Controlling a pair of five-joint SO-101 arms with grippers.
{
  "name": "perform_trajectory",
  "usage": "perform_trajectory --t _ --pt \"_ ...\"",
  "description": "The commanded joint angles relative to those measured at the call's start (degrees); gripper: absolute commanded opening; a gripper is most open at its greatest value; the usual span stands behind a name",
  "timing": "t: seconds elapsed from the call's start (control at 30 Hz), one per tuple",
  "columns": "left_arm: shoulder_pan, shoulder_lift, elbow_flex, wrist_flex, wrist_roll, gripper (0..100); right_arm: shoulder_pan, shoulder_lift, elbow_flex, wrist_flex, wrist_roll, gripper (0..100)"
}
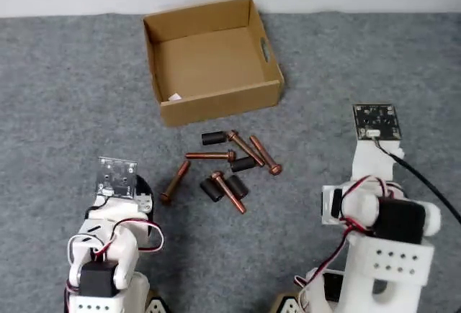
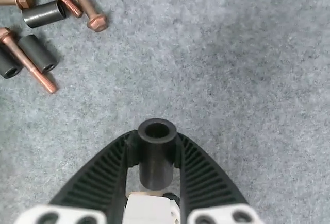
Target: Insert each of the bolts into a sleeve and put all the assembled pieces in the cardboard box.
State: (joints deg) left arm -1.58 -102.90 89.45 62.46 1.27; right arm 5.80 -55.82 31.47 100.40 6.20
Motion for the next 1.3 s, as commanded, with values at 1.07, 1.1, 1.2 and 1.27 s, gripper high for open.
perform_trajectory --t 1.07,1.1,1.2,1.27 --pt "1.9 62.0 -64.2 31.6 -9.8 11 0.7 -2.2 12.1 -4.1 -0.4 0.8" --pt "3.0 64.2 -64.3 31.3 -11.2 11 0.7 -2.2 12.1 -4.1 -0.4 0.8" --pt "6.1 70.5 -64.7 31.2 -16.3 11 0.7 -2.2 12.1 -4.2 -0.4 0.8" --pt "8.2 74.6 -65.5 29.7 -18.3 11 0.7 -2.2 12.1 -4.2 -0.4 0.8"
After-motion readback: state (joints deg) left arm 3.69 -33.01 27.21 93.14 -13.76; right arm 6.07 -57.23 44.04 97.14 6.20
